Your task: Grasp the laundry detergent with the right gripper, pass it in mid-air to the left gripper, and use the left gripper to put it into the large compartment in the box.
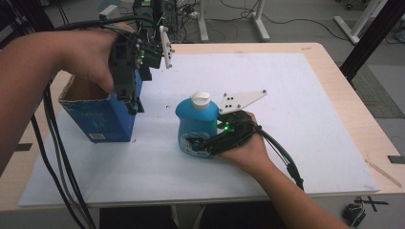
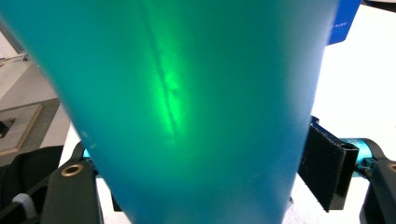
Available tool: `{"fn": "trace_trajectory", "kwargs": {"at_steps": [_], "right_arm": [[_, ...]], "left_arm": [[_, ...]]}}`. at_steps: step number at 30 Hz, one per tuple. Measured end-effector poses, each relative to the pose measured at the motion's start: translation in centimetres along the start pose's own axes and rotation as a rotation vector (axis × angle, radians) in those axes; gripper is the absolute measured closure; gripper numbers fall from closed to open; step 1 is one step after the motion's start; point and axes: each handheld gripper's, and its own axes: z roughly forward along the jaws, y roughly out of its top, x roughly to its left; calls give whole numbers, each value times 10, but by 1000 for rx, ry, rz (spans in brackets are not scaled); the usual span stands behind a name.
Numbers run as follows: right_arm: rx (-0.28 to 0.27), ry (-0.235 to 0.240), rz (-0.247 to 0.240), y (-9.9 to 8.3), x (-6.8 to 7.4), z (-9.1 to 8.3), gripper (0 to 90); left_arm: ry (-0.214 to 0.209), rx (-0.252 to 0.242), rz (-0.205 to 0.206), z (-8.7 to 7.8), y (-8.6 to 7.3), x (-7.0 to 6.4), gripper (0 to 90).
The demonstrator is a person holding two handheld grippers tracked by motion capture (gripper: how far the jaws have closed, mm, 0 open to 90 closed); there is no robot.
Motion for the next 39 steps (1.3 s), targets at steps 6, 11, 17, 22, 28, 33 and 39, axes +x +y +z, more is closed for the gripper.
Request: {"fn": "trace_trajectory", "kwargs": {"at_steps": [6,11,17,22,28,33,39], "right_arm": [[-1,-4,-4,0,0,0,278],[-1,-7,-7,-1,1,2,288],[-7,-8,-16,-1,2,2,334],[-13,-7,-27,-2,3,2,372],[-22,-15,-58,-2,7,3,433],[-22,-22,-76,-2,8,2,450],[-14,-28,-98,0,10,1,457]], "left_arm": [[2,-1,0,0,0,0,17],[2,0,0,0,0,0,17],[5,-1,-1,0,-1,0,17],[5,1,-3,0,-2,0,17],[6,2,-4,0,-1,0,17],[4,5,1,0,0,0,17],[3,-1,-1,-1,2,-2,17]]}}
